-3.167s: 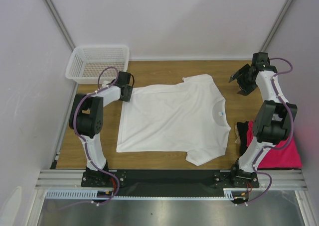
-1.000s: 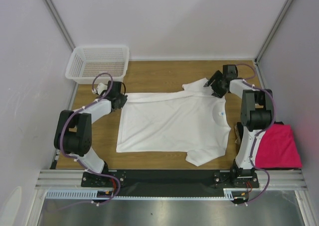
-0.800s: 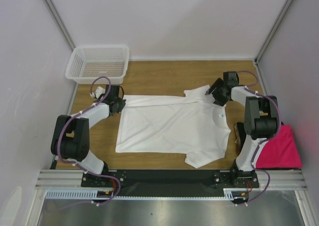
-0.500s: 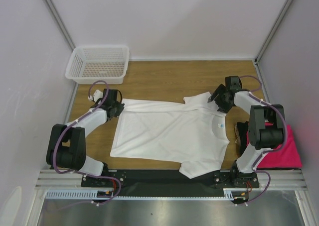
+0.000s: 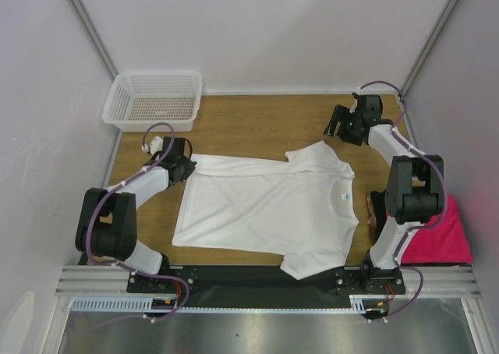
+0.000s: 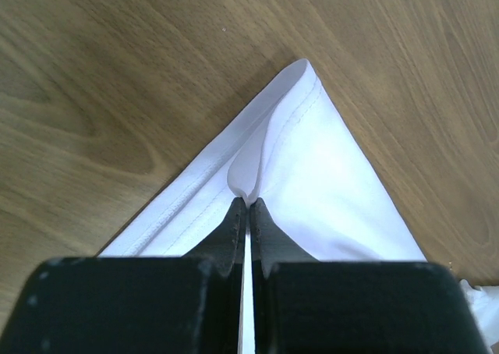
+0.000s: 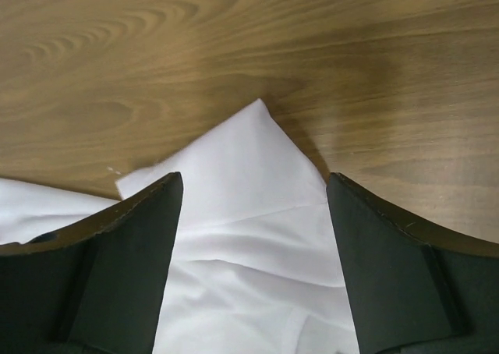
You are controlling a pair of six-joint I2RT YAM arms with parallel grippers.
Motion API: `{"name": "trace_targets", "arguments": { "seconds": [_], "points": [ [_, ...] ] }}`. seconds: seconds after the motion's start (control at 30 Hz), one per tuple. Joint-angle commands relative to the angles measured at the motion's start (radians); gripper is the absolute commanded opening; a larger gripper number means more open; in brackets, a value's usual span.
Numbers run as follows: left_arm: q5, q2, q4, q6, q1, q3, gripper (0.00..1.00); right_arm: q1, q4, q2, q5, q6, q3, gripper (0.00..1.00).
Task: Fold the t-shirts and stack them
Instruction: Flatten the tshirt out
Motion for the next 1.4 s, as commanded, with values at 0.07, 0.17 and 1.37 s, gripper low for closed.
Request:
{"name": "trace_targets", "arguments": {
  "seconds": [0.07, 0.17, 1.37],
  "points": [
    [0.003, 0.016, 0.034, 0.041, 0.009, 0.044, 0.0, -0.002, -0.01, 0.065, -0.07, -0.188, 0.014, 0.77],
    [0.004, 0.023, 0.031, 0.041, 0.009, 0.049, 0.0, -0.002, -0.025, 0.088, -0.11, -0.249, 0.011, 0.76],
    [0.009, 0.011, 0.026, 0.035, 0.026, 0.07, 0.0, -0.025, -0.017, 0.168, -0.013, -0.285, -0.041, 0.0]
  ]
}}
